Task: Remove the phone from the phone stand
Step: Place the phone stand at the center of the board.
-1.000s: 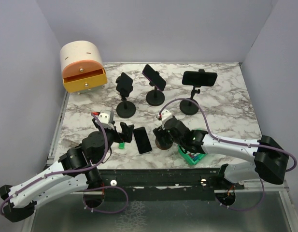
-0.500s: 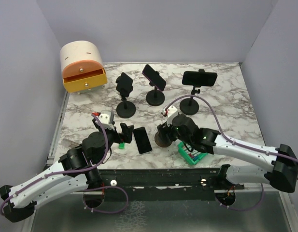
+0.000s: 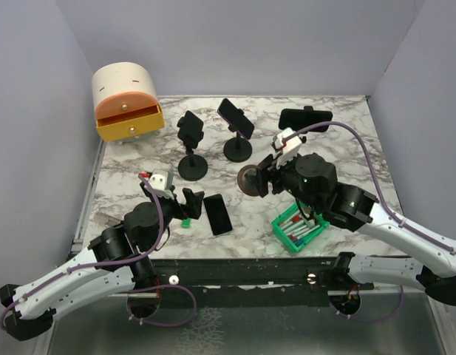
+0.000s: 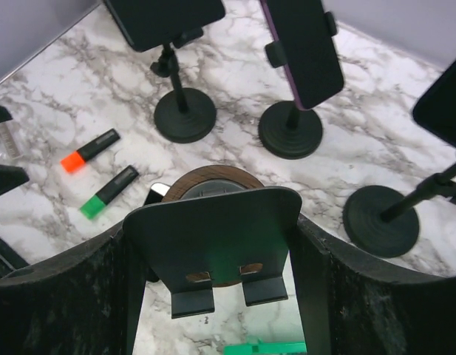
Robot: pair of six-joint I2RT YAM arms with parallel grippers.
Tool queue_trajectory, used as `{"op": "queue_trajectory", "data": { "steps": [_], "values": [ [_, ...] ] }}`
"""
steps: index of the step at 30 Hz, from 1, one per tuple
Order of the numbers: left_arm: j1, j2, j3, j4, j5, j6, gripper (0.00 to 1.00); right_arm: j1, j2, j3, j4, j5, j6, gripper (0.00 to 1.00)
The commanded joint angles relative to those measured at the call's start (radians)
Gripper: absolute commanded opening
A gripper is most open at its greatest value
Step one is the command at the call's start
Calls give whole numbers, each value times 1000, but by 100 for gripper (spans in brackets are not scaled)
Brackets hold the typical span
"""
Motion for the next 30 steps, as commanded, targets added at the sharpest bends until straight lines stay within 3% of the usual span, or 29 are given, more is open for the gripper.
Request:
{"op": "queue_trajectory", "data": {
  "steps": [1, 15, 25, 30],
  "values": [
    [3, -19, -12, -18, -18, 14, 98, -1, -32, 98, -71, 162, -58, 37],
    [3, -32, -13, -19, -8, 7, 97, -1, 58, 441, -47, 407, -192, 35],
    [3, -35, -9, -12, 27, 4, 98, -1, 7, 372, -68, 625, -266, 35],
    [3, -38, -11, -12, 41, 0, 98, -8, -23, 324, -120, 658, -241, 35]
  ]
}}
